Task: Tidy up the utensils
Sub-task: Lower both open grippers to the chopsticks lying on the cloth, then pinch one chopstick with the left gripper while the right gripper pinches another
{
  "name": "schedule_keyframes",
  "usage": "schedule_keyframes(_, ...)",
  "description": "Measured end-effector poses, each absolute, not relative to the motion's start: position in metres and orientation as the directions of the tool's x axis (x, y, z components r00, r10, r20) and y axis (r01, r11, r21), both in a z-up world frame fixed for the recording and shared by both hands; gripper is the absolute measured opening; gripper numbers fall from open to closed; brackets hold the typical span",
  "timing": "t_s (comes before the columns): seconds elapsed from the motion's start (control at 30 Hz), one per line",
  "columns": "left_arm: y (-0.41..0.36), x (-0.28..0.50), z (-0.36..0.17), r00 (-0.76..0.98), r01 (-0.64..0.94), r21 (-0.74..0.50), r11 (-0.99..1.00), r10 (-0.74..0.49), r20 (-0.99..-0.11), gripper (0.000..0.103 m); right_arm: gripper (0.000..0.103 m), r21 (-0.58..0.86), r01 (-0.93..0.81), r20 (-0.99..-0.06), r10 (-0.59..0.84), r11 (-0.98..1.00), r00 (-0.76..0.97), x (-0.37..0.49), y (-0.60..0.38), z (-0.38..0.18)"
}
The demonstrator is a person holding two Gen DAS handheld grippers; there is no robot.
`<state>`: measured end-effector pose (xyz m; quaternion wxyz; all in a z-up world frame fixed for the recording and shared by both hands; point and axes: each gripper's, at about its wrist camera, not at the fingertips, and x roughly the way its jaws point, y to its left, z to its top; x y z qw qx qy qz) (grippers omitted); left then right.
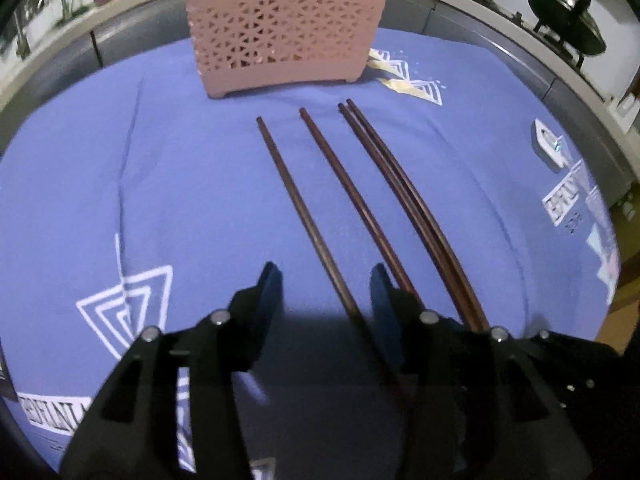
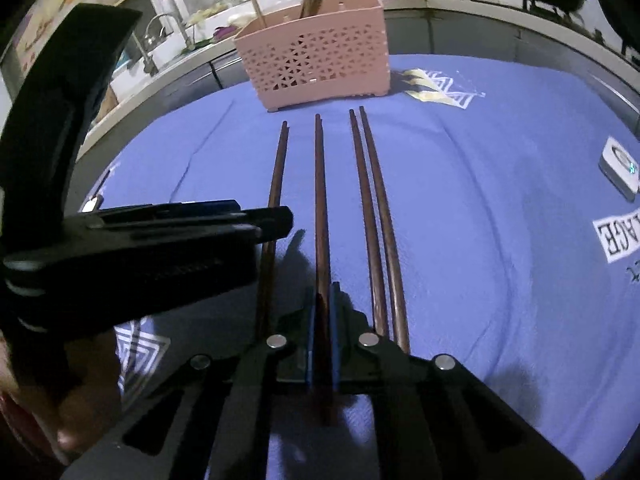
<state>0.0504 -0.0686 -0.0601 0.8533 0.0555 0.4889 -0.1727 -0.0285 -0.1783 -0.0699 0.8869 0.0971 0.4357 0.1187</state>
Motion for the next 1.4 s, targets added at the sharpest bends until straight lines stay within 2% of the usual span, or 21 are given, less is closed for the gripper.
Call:
schedule_keyframes(0.2, -0.077, 0.045, -0.064, 0.53, 0.327, 0.048, 0.944, -0.142, -0.836, 0.048, 0.007, 0.306, -0.095, -0.742, 0.3, 0.947, 0.6, -0.034, -0.185, -0.07)
schedule_keyframes(0.27, -0.076, 0.044, -0.064, 0.541, 0.329, 0.049, 0.943, -0.145, -0.828, 0.035, 0.007, 0.301, -0.109, -0.742, 0.305, 0.947, 0.597, -0.036, -0.181, -0.07)
schedule_keyframes(0.3, -0.075, 0.044, -0.063, 0.542, 0.334, 0.048, 0.941, -0.15, -0.827, 0.02, 0.007, 0.298, -0.116, -0.743, 0.306, 0.948, 0.595, -0.037, -0.179, -0.07)
schedule_keyframes(0.33, -0.073, 0.044, -0.063, 0.538, 0.336, 0.043, 0.941, -0.155, -0.829, 0.012, 0.007, 0.295, -0.124, -0.744, 0.309, 0.947, 0.593, -0.038, -0.177, -0.069)
schedule_keyframes(0.47, -0.057, 0.038, -0.063, 0.528, 0.344, 0.027, 0.939, -0.169, -0.832, 0.006, 0.007, 0.3, -0.146, -0.748, 0.328, 0.943, 0.577, -0.038, -0.174, -0.069)
schedule_keyframes(0.6, -0.032, 0.031, -0.063, 0.515, 0.334, -0.01, 0.943, -0.191, -0.836, 0.006, 0.007, 0.289, -0.169, -0.759, 0.334, 0.942, 0.559, -0.043, -0.172, -0.069)
schedule_keyframes(0.73, -0.009, 0.03, -0.063, 0.492, 0.313, -0.096, 0.945, -0.248, -0.834, 0.006, 0.007, 0.271, -0.206, -0.772, 0.34, 0.94, 0.537, -0.045, -0.167, -0.069)
schedule_keyframes(0.97, -0.01, 0.051, -0.06, 0.453, 0.281, -0.159, 0.947, -0.277, -0.848, 0.011, 0.008, 0.235, -0.216, -0.769, 0.317, 0.948, 0.555, -0.033, -0.163, -0.06)
schedule_keyframes(1.1, -0.021, 0.071, -0.058, 0.461, 0.29, -0.124, 0.949, -0.252, -0.851, 0.019, 0.008, 0.244, -0.228, -0.774, 0.331, 0.943, 0.539, -0.01, -0.162, -0.056)
schedule_keyframes(1.17, -0.029, 0.079, -0.057, 0.47, 0.304, -0.085, 0.949, -0.227, -0.853, 0.026, 0.008, 0.269, -0.226, -0.776, 0.349, 0.936, 0.525, 0.004, -0.162, -0.056)
schedule_keyframes(1.23, -0.033, 0.085, -0.057, 0.477, 0.311, -0.048, 0.949, -0.199, -0.856, 0.037, 0.008, 0.304, -0.226, -0.778, 0.378, 0.925, 0.502, 0.021, -0.161, -0.058)
schedule_keyframes(1.4, -0.03, 0.094, -0.056, 0.487, 0.318, -0.021, 0.948, -0.183, -0.854, 0.041, 0.008, 0.367, -0.205, -0.777, 0.42, 0.907, 0.469, 0.055, -0.161, -0.059)
